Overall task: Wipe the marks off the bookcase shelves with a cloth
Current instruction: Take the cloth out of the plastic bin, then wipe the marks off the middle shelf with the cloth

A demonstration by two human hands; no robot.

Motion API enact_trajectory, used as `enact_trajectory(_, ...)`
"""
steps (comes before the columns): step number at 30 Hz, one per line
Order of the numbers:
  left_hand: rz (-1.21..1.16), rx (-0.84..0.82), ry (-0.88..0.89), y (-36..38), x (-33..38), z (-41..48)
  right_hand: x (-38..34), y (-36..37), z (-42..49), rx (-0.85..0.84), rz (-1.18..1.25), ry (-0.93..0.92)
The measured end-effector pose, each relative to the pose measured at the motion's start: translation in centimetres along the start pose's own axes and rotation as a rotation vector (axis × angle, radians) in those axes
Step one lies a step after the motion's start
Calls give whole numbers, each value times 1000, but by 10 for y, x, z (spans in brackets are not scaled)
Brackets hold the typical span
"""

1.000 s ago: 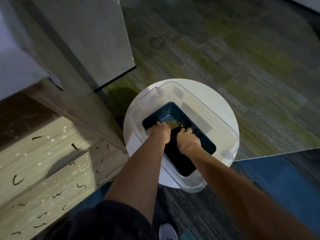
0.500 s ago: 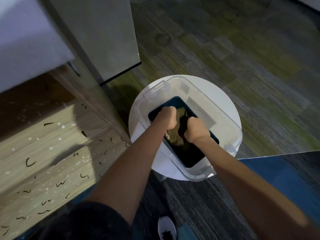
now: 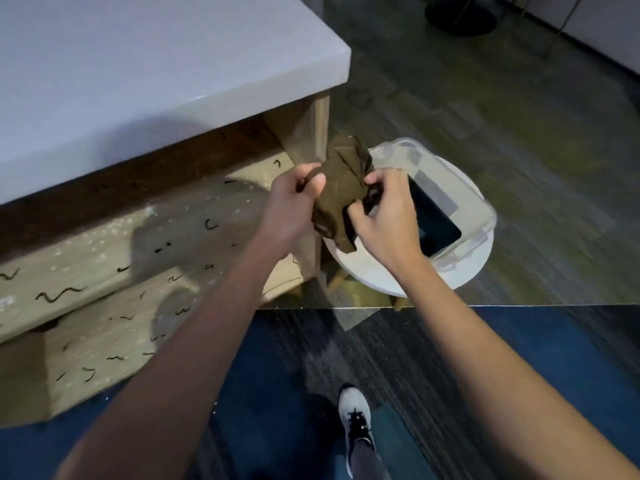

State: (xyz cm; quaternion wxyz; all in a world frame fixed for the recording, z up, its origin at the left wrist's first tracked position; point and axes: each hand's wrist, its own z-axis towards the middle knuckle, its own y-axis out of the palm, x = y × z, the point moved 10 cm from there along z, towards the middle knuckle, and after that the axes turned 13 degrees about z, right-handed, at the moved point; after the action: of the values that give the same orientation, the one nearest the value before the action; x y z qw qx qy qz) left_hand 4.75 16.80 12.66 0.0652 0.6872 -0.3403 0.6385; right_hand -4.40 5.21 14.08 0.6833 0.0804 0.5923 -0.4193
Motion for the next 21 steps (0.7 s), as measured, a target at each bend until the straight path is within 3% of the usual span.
enact_trajectory(3, -18, 29, -76, -47, -35, -35, -14, 54, -43, -113, 109, 54)
enact_trajectory(8, -208, -12, -186, -96, -101, -70, -31, 138, -98, -297, -37, -9)
enact_trajectory(11, -253, -33, -169, -110, -126, -68, -23, 182, -106, -444, 22, -3)
enact_trajectory(15, -66, 46, -13, -136, -146, -42, -15, 207, -88, -388, -21, -145)
enact_trajectory(21, 447, 310, 306, -172, -158, 1, -11, 213, -24, -246, -145, -264)
